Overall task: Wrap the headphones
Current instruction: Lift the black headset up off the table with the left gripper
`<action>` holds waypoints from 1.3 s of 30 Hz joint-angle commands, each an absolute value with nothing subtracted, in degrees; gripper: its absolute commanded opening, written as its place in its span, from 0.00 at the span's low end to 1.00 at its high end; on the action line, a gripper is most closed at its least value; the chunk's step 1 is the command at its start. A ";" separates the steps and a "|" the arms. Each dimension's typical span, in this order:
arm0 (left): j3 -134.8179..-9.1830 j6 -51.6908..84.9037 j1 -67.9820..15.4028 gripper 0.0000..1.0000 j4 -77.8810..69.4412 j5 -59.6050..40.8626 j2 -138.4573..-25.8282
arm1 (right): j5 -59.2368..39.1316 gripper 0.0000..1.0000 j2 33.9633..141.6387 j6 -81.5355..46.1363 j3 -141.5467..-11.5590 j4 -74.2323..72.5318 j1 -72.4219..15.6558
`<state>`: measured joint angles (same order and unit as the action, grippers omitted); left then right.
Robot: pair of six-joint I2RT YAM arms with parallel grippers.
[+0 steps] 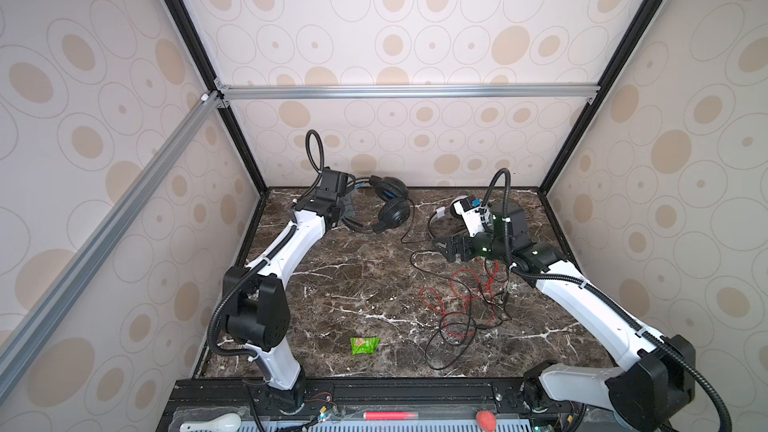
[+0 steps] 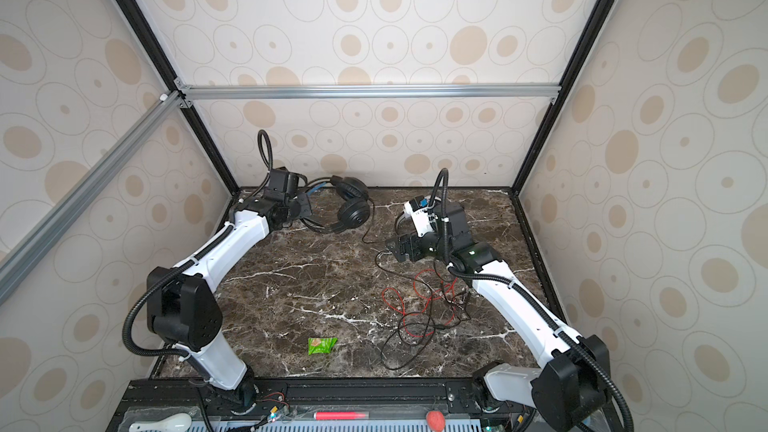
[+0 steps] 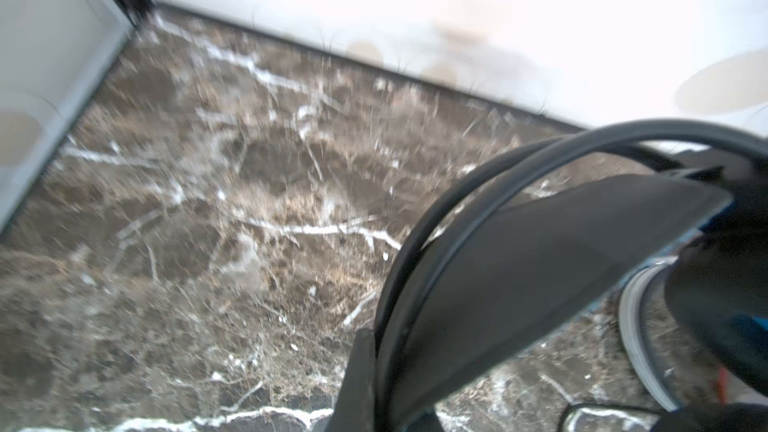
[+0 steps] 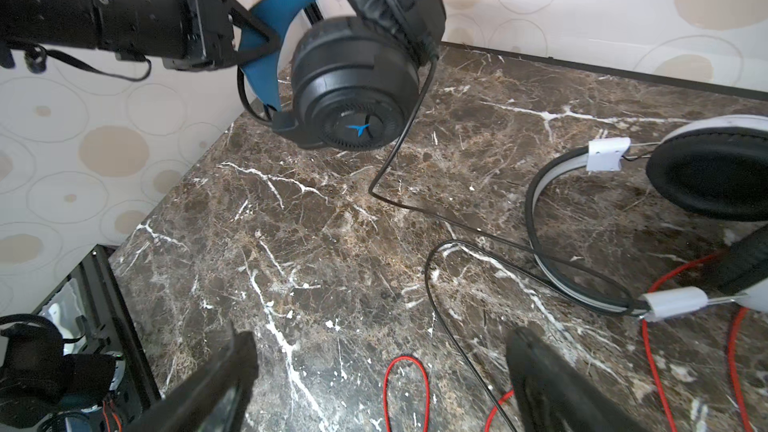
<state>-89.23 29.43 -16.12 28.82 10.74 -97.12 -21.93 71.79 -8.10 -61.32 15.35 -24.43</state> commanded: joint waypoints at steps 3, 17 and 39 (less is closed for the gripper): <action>-101.30 23.98 -17.09 0.00 33.49 14.10 -95.00 | -26.88 0.97 71.56 -11.91 -60.43 6.13 -24.87; -125.57 21.68 -18.09 0.00 45.17 8.62 -99.90 | -34.55 0.99 82.83 -15.24 -62.16 -11.99 -24.82; -125.50 25.14 -18.19 0.00 45.88 2.29 -95.45 | -32.25 0.93 95.73 -18.58 -63.02 -24.35 -24.54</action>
